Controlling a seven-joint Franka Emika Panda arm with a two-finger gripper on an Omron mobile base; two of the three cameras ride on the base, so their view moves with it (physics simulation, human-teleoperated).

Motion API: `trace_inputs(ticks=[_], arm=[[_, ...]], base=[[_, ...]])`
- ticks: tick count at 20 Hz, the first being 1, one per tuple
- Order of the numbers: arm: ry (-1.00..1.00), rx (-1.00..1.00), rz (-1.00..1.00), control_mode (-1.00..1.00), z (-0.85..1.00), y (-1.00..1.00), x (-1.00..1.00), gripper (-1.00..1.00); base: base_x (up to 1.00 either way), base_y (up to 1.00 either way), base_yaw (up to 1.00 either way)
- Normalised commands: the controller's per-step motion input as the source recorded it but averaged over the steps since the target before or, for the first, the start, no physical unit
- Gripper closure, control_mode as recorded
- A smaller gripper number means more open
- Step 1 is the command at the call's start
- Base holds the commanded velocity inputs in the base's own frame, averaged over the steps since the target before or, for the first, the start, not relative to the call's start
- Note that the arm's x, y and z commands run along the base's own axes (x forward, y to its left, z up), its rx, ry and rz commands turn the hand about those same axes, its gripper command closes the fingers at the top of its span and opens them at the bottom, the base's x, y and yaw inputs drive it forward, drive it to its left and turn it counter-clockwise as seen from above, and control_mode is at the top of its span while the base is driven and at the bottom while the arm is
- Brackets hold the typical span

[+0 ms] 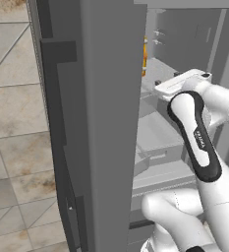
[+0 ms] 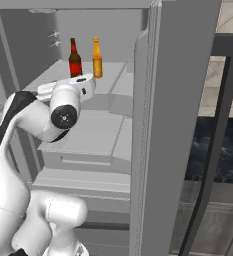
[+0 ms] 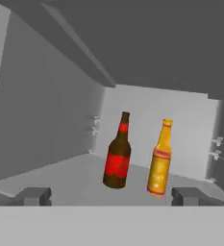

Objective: Place the beers on the top shelf of the fridge to keep them out of children's reach, and place the squash on lower shelves for easy access.

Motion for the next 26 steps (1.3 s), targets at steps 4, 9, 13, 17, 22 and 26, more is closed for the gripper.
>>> trace_inputs(ticks=[4,9,13,17,22,26], arm=[[0.39,-0.25,0.04,-1.0,0.0,0.0,-0.76,-1.0],[0.38,-0.24,0.03,-1.0,-0.13,0.0,-0.67,-1.0],[0.32,-0.17,0.03,-1.0,-0.28,0.0,-0.83,-1.0],[0.28,-0.11,0.0,-1.0,-0.37,0.0,-0.99,-1.0],[0.16,-0.06,0.0,-1.0,-0.26,0.0,-0.71,-1.0],[0.08,0.0,0.0,-1.0,-0.08,0.0,-0.47,-1.0]], base=[[0.0,0.0,0.0],[0.0,0.0,0.0],[0.0,0.0,0.0],[0.0,0.0,0.0],[0.0,0.0,0.0],[0.0,0.0,0.0]])
